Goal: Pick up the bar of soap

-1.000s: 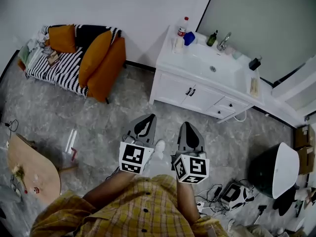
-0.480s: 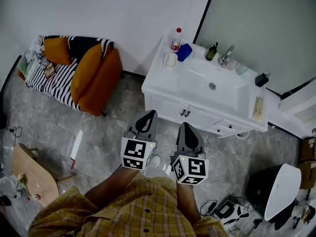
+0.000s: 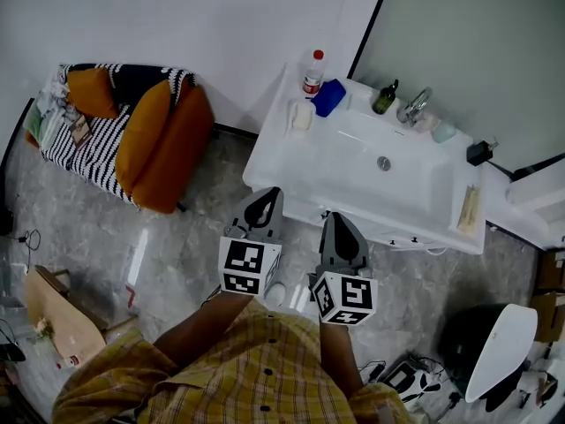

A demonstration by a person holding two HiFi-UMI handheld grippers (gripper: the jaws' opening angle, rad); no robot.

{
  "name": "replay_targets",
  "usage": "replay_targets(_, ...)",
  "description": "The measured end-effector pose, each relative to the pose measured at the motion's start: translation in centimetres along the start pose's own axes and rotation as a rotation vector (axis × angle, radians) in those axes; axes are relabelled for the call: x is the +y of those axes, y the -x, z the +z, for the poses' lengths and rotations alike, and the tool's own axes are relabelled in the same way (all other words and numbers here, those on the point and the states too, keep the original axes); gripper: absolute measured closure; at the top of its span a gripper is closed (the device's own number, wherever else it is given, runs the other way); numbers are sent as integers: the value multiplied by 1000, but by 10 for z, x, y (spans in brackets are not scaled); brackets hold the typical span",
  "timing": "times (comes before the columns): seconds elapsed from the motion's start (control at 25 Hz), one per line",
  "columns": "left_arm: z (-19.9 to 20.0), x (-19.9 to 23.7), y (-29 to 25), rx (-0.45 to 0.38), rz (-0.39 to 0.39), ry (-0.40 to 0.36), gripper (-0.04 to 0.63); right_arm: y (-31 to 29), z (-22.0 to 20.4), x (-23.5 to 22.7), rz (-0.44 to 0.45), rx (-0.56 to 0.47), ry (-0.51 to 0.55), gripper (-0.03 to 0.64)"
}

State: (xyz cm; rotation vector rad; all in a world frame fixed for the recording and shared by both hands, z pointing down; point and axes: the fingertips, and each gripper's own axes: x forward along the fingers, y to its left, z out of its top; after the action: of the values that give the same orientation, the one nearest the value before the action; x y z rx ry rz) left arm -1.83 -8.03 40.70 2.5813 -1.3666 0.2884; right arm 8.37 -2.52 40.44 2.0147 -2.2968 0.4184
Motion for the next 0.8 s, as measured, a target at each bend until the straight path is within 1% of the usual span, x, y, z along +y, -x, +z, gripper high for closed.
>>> replay_targets(0.28,36,56,-109,4,-18,23,584,-106,31,-31,-36,22,26,598)
replay_targets(0.4,47,74,-148,21,-33,27,584,-142,46,-41,-58,28,30,598)
replay_targets(0.6,53,98,-199,59,-53,26,584,-189,63,-53,-100,35,37,598)
replay_targets(0.8,46,110,-233,108,-67,38,584,-214,62,-64,-131,57,33,598)
